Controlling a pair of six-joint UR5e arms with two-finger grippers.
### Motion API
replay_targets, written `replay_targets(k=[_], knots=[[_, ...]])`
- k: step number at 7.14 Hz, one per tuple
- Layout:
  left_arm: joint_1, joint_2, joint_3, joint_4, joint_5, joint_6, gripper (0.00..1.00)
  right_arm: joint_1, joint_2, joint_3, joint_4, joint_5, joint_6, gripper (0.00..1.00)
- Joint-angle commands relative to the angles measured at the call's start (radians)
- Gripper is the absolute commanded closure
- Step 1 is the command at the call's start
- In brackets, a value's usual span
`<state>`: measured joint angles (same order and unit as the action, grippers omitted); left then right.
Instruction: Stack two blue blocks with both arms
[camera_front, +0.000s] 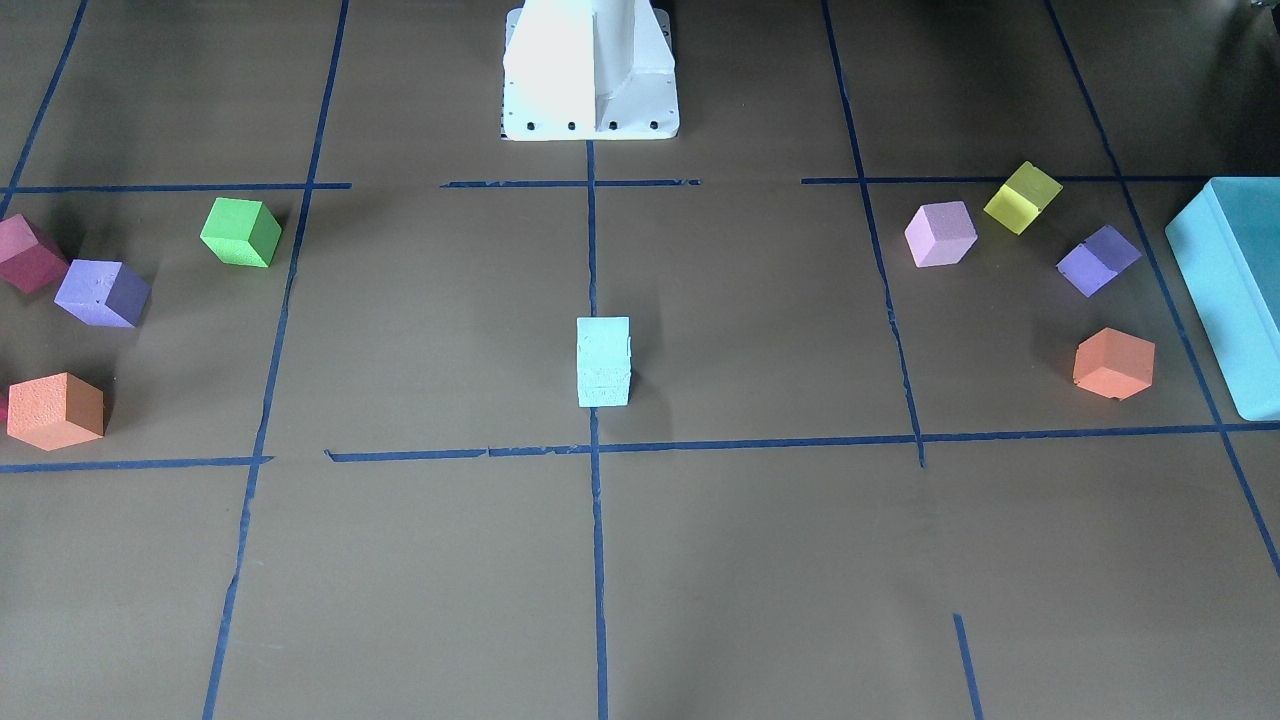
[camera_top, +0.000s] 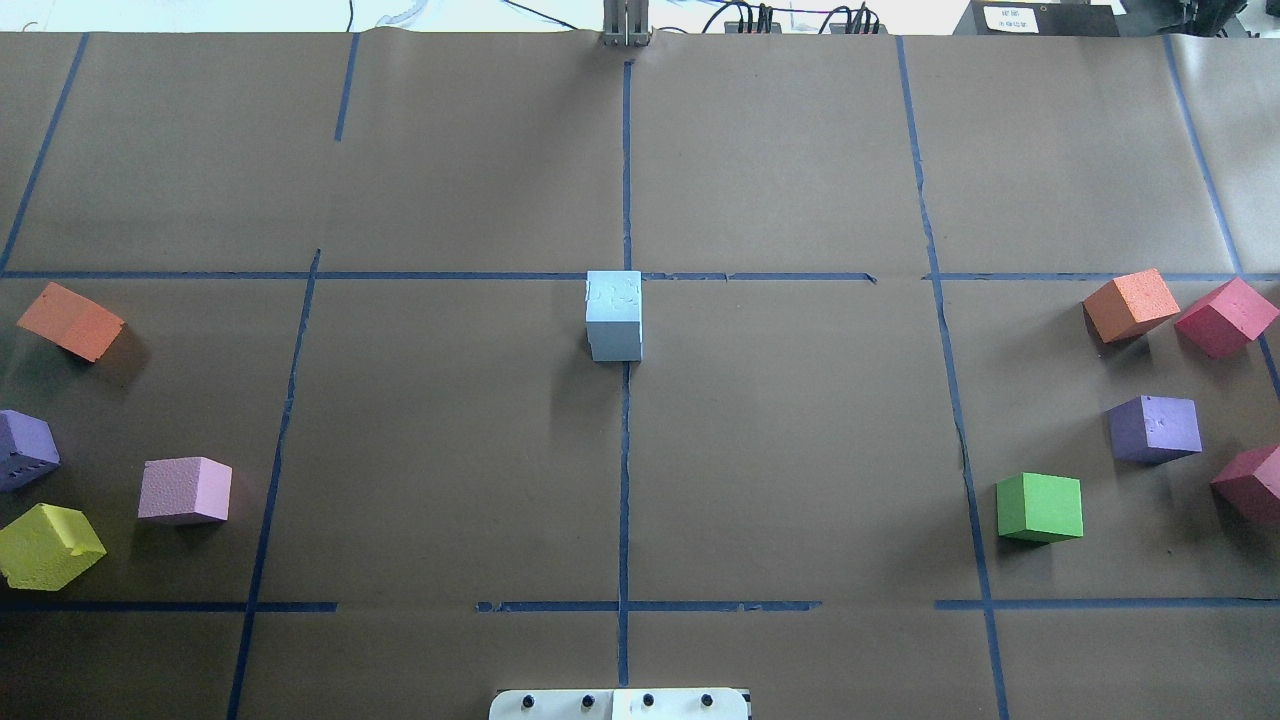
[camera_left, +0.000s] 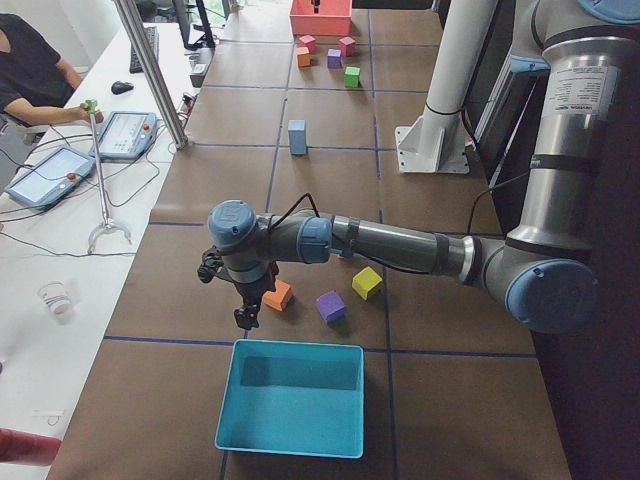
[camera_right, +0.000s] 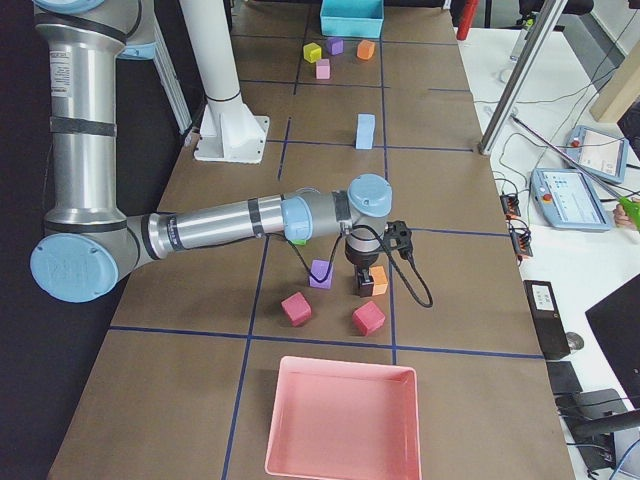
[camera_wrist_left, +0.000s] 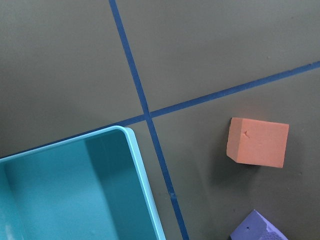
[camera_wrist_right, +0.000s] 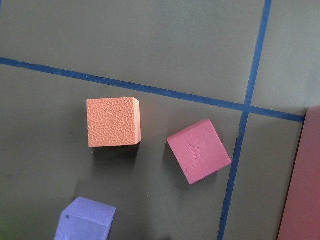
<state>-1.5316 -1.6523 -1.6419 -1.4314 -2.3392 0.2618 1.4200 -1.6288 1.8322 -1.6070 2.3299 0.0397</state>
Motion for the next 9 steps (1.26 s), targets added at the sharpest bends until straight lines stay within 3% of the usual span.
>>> replay_targets(k=[1,9], knots=[[0.002,0.006,0.004,-0.008,0.001,-0.012,0.00,0.017,-0.042,-0.008,0.006,0.005,-0.003,0.00],[0.004,0.006,-0.003,-0.009,0.007,-0.001,0.00,0.048,-0.042,-0.021,0.007,0.043,0.011,0.00]])
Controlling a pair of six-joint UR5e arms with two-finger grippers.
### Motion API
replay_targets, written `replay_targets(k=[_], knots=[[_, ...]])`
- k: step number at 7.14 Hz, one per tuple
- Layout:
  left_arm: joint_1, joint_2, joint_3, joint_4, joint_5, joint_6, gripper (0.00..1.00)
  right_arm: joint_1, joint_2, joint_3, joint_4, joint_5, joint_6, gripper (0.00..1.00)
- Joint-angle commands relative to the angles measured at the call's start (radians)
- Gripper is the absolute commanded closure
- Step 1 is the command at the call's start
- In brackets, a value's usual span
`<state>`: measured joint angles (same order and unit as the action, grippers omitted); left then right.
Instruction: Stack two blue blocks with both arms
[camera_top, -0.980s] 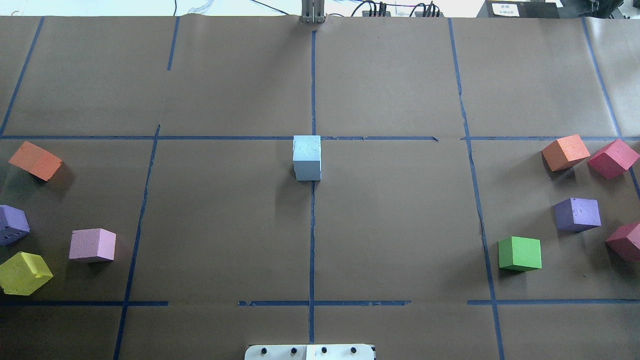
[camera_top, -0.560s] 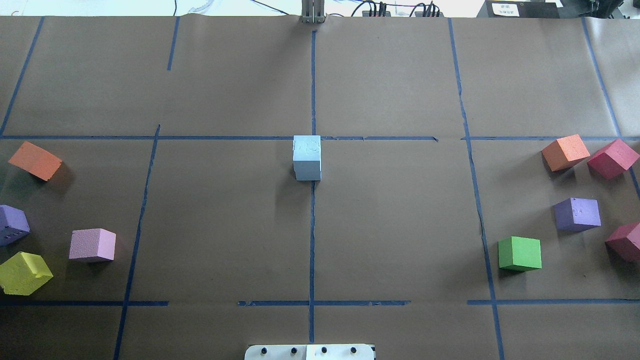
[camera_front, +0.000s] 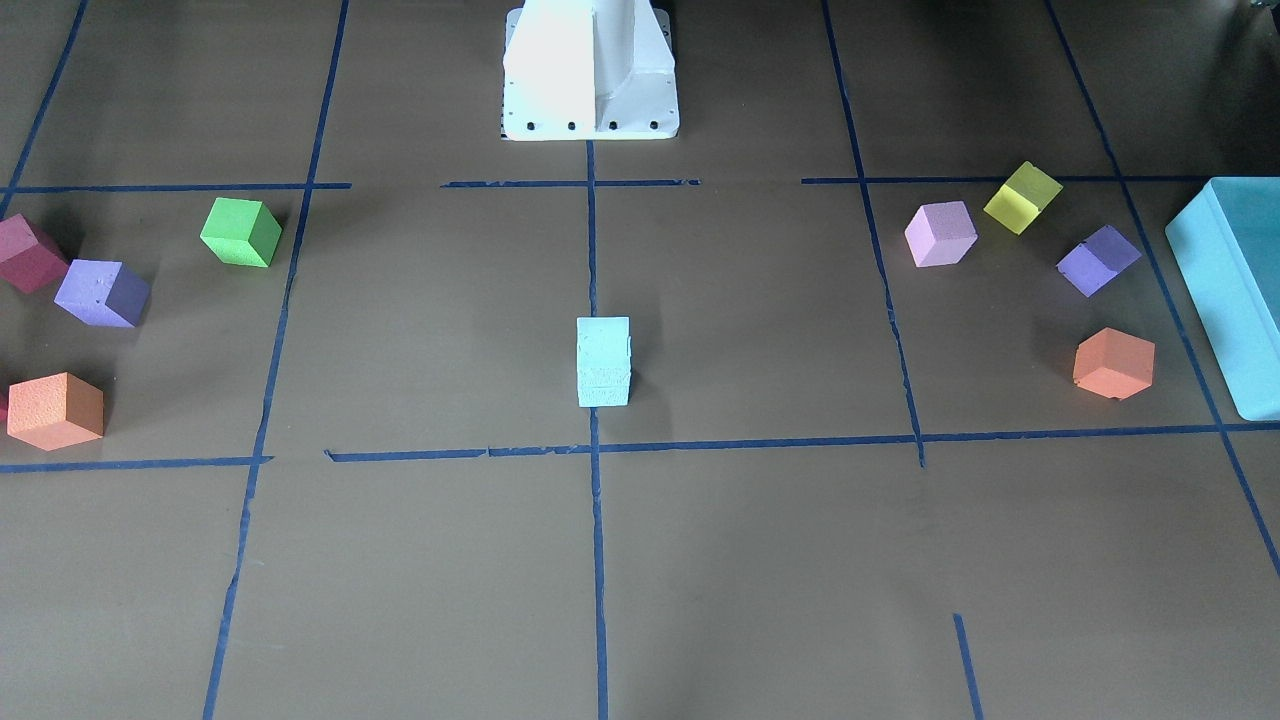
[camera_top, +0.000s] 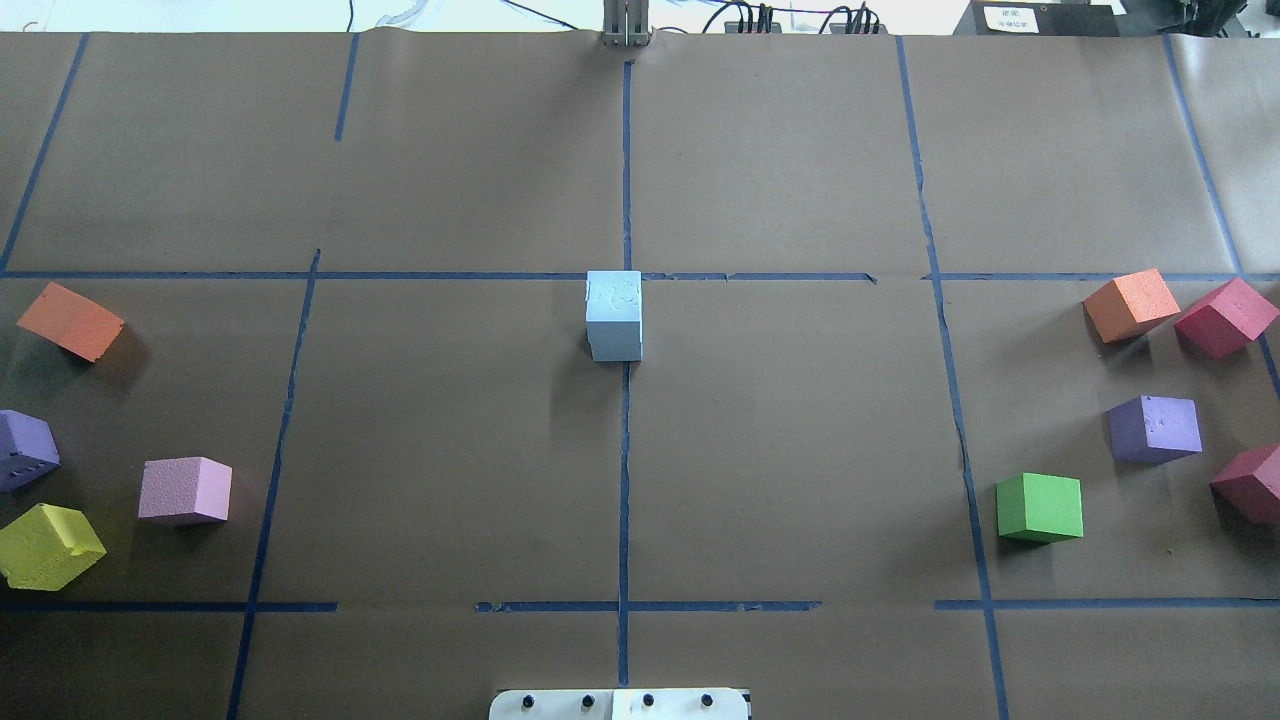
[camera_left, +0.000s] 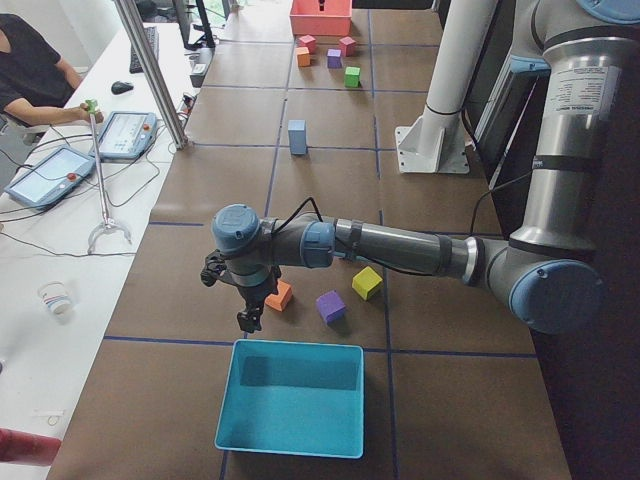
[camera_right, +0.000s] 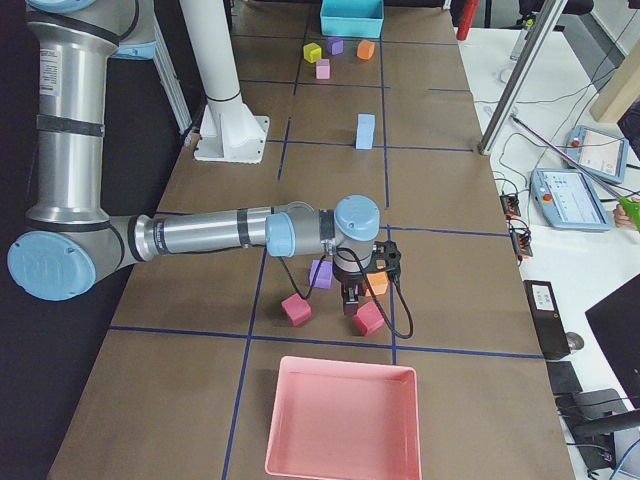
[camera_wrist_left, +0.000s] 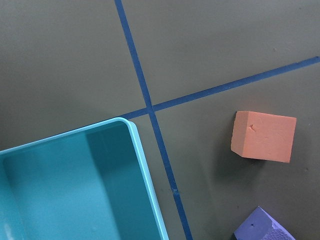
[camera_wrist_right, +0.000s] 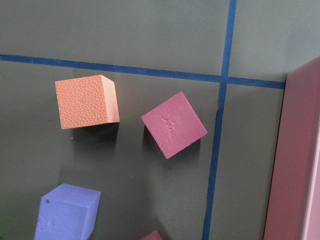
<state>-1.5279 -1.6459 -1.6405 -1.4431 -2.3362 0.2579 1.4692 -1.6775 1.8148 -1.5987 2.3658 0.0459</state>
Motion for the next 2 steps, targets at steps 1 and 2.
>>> replay_targets(k=[1,2], knots=[[-0.001,0.000,-0.008,0.003,0.000,0.004,0.00,-0.001,0.007,-0.008,-0.001,0.009,0.005,0.00],[-0.001,0.000,-0.018,0.006,-0.002,0.004,0.00,-0.001,0.009,-0.009,0.000,0.007,0.005,0.00]])
